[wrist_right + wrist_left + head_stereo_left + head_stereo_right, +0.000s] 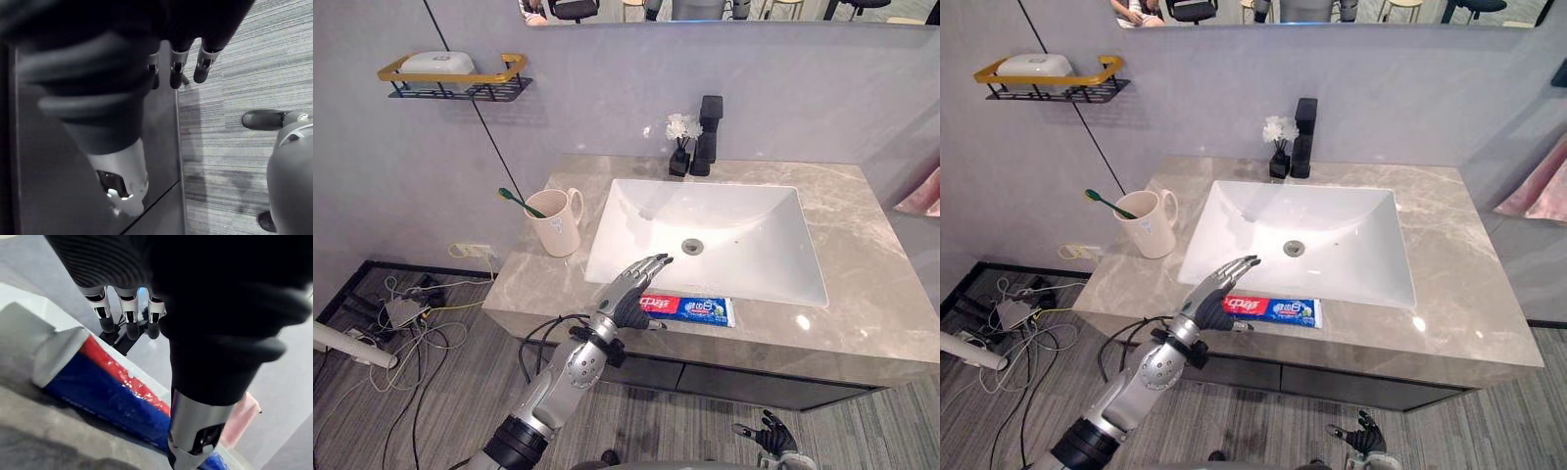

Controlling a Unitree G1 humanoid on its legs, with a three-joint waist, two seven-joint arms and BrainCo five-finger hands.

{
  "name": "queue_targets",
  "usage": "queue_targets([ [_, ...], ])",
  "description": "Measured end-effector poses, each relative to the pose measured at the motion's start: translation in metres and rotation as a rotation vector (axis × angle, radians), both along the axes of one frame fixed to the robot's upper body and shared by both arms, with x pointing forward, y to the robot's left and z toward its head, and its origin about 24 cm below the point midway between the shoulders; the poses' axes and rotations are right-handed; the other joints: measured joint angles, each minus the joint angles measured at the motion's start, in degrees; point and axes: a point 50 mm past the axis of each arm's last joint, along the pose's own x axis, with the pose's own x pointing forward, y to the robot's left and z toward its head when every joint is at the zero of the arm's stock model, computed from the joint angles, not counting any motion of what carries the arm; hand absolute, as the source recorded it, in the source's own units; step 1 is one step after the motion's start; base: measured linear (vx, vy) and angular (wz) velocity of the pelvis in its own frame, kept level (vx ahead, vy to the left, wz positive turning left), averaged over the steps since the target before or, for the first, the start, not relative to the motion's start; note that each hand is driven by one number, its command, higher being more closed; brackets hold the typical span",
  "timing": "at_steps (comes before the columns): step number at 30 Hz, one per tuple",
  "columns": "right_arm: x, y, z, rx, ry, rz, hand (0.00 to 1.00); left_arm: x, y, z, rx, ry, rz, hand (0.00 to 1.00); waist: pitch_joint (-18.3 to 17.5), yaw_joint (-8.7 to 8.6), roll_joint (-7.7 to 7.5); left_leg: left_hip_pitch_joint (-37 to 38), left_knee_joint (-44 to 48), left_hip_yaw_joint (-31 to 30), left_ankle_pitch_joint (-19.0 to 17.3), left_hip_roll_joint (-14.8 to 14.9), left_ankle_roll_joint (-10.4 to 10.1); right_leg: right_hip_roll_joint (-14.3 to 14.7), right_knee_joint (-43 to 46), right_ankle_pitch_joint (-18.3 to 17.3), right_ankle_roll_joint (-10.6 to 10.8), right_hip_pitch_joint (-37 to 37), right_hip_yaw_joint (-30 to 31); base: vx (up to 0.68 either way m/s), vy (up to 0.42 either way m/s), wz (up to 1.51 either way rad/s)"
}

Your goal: Organize washtable

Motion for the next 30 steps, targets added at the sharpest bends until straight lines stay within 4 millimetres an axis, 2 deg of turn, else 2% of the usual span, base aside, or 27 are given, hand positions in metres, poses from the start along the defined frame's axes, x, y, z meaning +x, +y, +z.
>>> queue_targets([
  [8,0.0,0.001,0.0,0.002,0.002,0.0,0.0,0.003,0.005,-0.005,0.01,0.019,0.027,0.0,0.2,-0.47,-0.32,0.08,-0.13,0.18,0.0,0.03,0.0,0.01,-0.03,0.04,0.05,-0.08,0.17,0.0,0.0,0.0],
  [10,0.0,0.002,0.0,0.006,0.002,0.0,0.0,0.003,0.007,-0.004,0.01,0.017,0.032,0.0,0.32,-1.08,-0.51,0.13,-0.21,0.23,0.0,0.04,0.0,0.02,-0.04,0.04,0.06,-0.08,0.2,0.0,0.0,0.0],
  [23,0.001,0.006,-0.001,0.017,0.002,0.001,0.0,0.012,0.009,-0.003,0.024,0.006,0.047,0.0,0.5,-1.48,-0.8,0.94,-1.35,1.67,-0.01,0.25,-0.02,0.11,-0.07,0.15,0.15,-0.59,1.61,-0.01,0.0,-0.05],
  [28,0.0,0.007,-0.002,0.018,0.004,0.002,0.0,0.019,0.012,-0.008,0.088,0.012,0.058,0.0,0.73,-1.83,-1.12,0.95,-1.43,1.89,-0.01,0.21,-0.01,0.08,-0.06,0.16,0.17,-0.76,1.64,0.0,0.0,0.0],
  [29,0.001,0.006,-0.001,0.017,0.002,0.002,0.0,0.019,0.012,-0.009,0.105,0.01,0.058,1.0,0.74,-1.94,-1.16,0.95,-1.45,1.95,-0.01,0.19,-0.01,0.06,-0.06,0.17,0.18,-0.8,1.63,0.0,0.0,0.0],
  [30,0.001,0.006,-0.001,0.017,0.001,0.003,0.0,0.02,0.012,-0.009,0.116,0.008,0.056,1.0,0.75,-1.96,-1.16,0.94,-1.46,1.95,-0.01,0.17,-0.01,0.05,-0.06,0.17,0.18,-0.81,1.63,0.0,0.0,0.0],
])
